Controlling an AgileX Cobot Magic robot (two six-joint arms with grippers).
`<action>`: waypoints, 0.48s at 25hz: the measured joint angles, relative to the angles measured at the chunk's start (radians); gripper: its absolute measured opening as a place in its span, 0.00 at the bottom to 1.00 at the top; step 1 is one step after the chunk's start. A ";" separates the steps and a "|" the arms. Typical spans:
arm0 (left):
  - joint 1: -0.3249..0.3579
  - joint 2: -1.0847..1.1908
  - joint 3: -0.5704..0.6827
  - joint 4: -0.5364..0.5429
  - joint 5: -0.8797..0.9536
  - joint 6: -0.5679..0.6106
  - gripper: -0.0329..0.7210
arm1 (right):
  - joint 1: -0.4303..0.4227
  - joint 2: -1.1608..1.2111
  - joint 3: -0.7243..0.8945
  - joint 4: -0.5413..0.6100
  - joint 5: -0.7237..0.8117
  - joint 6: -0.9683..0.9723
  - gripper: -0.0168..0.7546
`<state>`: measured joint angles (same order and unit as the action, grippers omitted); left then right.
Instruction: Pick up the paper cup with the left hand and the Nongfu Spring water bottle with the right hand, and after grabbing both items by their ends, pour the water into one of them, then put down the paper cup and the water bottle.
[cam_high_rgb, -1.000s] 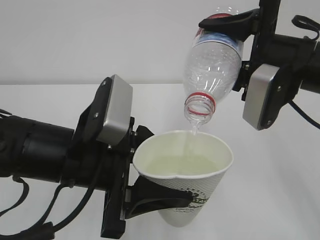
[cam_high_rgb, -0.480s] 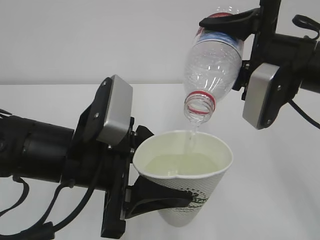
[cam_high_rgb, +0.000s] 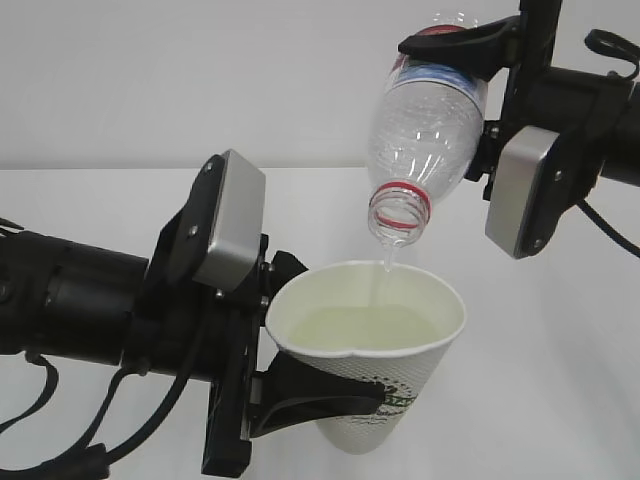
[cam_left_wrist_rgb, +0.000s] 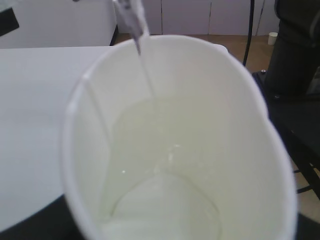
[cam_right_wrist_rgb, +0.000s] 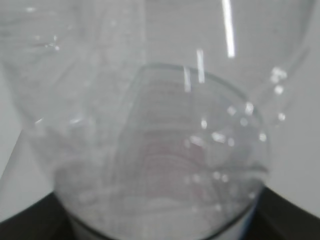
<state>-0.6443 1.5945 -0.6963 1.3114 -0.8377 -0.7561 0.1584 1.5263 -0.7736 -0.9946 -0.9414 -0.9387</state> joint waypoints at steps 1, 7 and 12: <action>0.000 0.000 0.000 0.000 0.000 0.000 0.62 | 0.000 0.000 0.000 0.000 0.000 0.000 0.65; 0.000 0.000 0.000 0.000 0.000 0.000 0.62 | 0.000 0.000 0.000 0.000 0.000 0.056 0.65; 0.000 0.000 0.000 -0.004 0.000 0.000 0.62 | 0.000 0.000 0.000 0.000 -0.008 0.120 0.65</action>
<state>-0.6443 1.5945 -0.6963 1.3071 -0.8377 -0.7561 0.1584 1.5263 -0.7736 -0.9946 -0.9496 -0.8188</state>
